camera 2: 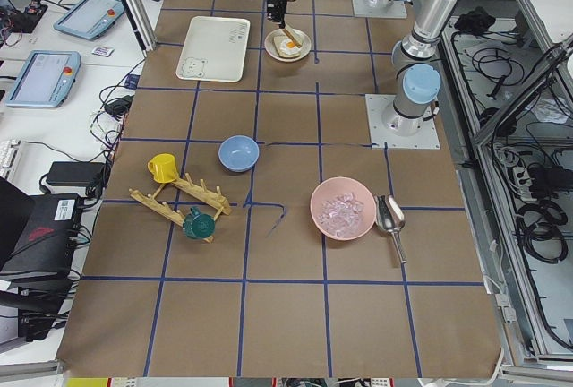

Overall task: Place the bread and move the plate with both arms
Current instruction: 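Lift the bread with the right gripper and carry it to the plate, then lay the bread on the egg toast and open the right gripper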

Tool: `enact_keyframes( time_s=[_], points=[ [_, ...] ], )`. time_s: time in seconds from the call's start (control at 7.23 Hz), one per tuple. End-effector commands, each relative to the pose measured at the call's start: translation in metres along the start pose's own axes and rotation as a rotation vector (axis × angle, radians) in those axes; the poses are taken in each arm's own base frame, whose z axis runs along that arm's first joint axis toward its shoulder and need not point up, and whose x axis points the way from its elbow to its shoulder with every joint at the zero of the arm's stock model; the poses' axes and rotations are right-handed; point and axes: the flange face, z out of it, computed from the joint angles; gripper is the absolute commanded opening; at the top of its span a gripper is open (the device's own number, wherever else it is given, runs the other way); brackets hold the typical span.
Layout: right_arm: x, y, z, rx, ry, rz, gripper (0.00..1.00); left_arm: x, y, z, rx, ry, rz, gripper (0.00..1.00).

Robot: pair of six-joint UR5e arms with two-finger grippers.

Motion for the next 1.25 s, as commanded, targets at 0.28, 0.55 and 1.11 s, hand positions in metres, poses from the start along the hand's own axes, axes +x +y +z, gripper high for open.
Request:
enact_keyframes(
  time_s=[0.28, 0.55, 1.11],
  points=[
    [-0.017, -0.017, 0.011, 0.066, -0.074, -0.013, 0.27, 0.000, 0.000, 0.000, 0.000, 0.000, 0.000, 1.00],
    [-0.016, -0.017, 0.012, 0.065, -0.070, -0.015, 0.81, 0.000, 0.000, 0.000, 0.000, 0.000, 0.000, 1.00],
    [0.031, -0.036, -0.055, 0.153, -0.095, -0.115, 1.00, 0.000, 0.000, 0.000, -0.001, 0.000, 0.000, 1.00]
  ],
)
